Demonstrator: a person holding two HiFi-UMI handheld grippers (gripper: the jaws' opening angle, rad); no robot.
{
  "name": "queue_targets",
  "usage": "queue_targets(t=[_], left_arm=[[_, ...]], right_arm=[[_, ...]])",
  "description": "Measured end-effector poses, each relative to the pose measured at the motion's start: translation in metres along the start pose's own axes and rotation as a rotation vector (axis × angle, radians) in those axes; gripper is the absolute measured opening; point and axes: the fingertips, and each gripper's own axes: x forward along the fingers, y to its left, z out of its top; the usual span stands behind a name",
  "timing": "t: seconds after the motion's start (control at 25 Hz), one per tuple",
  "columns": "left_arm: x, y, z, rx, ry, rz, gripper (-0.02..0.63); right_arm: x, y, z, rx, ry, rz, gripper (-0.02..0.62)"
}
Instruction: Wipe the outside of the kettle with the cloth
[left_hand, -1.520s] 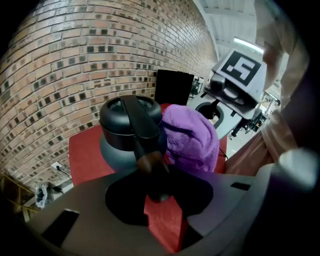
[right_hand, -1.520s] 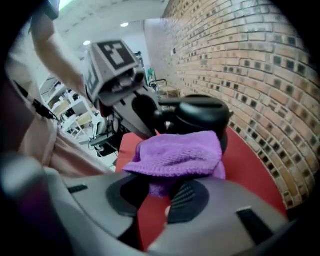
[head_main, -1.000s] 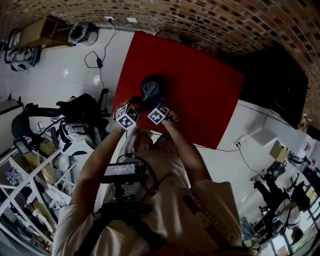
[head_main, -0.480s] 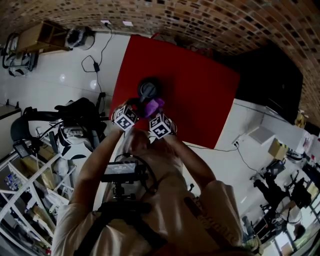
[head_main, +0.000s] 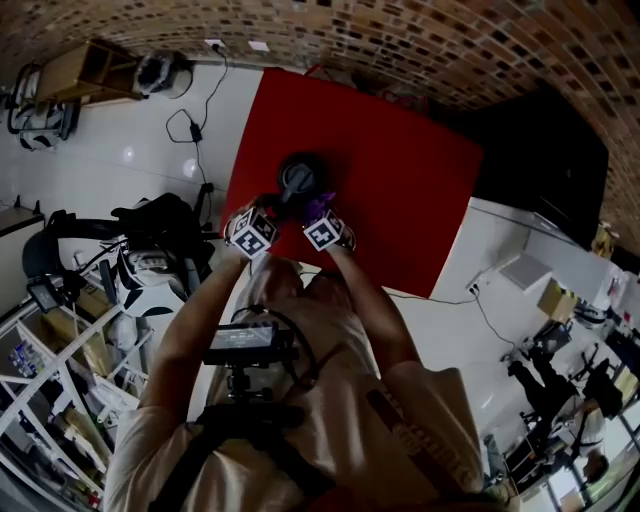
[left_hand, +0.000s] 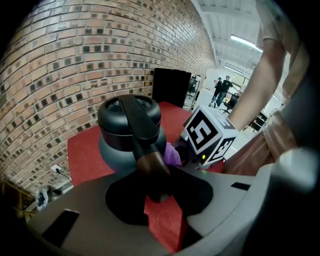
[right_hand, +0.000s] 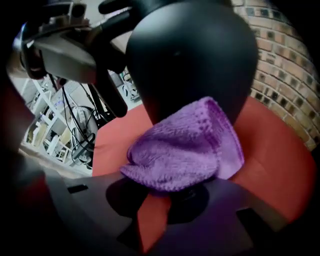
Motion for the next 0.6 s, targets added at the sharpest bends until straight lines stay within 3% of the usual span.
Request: queue_targets(t=[0.16, 0.32, 0.48, 0.6], left_arm=[[-0.003, 0.002, 0.001, 0.042, 0.008, -0.015, 0.107], [-0.008, 0.009, -0.006, 0.145, 0.063, -0.064, 0.107], [-0.015, 0.033, -0.020, 0.355, 0.166, -0.132, 0.107], [-0.018, 0.048, -0.020, 0.520, 0.238, -0.169, 0.107]], right_arm=[[-0.037, -0.015, -0.022, 0.012, -0.058, 0.019, 0.107], [-0.085, -0.054, -0.035, -0.117, -0.062, -0.068, 0.107], [-0.121, -0.077, -0.011, -0.365, -0.009, -0.127, 0.107], [-0.125, -0.078, 0.014, -0.508, 0.047, -0.123, 0.107]])
